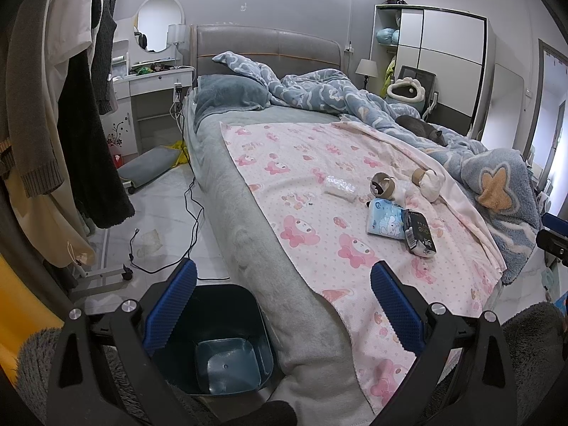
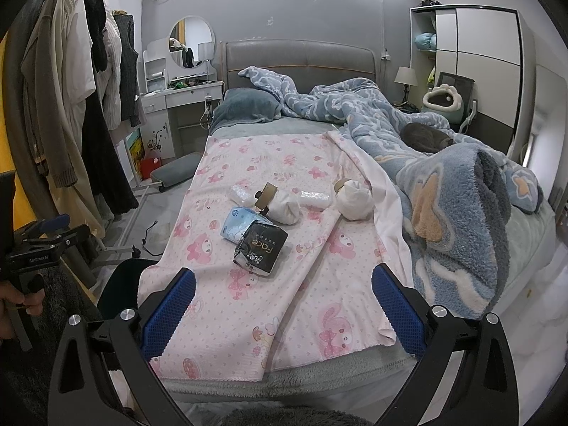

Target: Collect trash

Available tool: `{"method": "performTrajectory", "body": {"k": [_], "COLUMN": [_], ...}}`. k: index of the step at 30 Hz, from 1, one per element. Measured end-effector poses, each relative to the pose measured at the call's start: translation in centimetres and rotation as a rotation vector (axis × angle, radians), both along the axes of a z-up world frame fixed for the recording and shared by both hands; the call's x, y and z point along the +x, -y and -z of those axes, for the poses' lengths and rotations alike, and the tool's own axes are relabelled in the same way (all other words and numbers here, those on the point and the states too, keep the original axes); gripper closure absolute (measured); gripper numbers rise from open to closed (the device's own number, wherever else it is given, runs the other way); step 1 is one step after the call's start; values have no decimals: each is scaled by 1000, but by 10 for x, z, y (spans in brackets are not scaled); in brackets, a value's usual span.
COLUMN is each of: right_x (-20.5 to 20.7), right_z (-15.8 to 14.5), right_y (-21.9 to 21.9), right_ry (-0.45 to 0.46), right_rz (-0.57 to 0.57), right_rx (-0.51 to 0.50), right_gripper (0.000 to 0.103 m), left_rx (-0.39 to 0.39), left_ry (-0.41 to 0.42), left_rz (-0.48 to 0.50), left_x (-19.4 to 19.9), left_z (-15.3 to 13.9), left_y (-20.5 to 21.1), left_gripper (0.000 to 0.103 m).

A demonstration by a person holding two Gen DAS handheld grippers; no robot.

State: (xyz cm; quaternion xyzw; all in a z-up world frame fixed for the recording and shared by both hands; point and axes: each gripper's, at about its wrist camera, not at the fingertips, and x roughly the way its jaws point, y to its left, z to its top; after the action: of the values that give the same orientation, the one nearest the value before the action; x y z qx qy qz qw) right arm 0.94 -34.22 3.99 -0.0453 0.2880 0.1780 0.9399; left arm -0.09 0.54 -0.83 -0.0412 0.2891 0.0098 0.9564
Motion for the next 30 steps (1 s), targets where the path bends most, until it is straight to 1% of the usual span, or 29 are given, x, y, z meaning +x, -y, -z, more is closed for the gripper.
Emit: {"method": "performTrajectory", "body": {"k": [11, 17, 30], "right_x": [1, 1, 1], "right_z": [0, 0, -1], "right_y": [-1, -1, -2], "right_ry": [-2, -3, -4], "right_rz": [0, 0, 1], "right_rx": [-3, -4, -8], "right_gripper": [3, 3, 3], "left_rx": [-1, -3, -3], "left_ry": [-3, -4, -7], "left_rz": [0, 0, -1], "left_x": [1, -2, -1], "left_z": [-1, 6, 5], "left_y": [1, 2, 2], "left_gripper": [3, 3, 3]}}
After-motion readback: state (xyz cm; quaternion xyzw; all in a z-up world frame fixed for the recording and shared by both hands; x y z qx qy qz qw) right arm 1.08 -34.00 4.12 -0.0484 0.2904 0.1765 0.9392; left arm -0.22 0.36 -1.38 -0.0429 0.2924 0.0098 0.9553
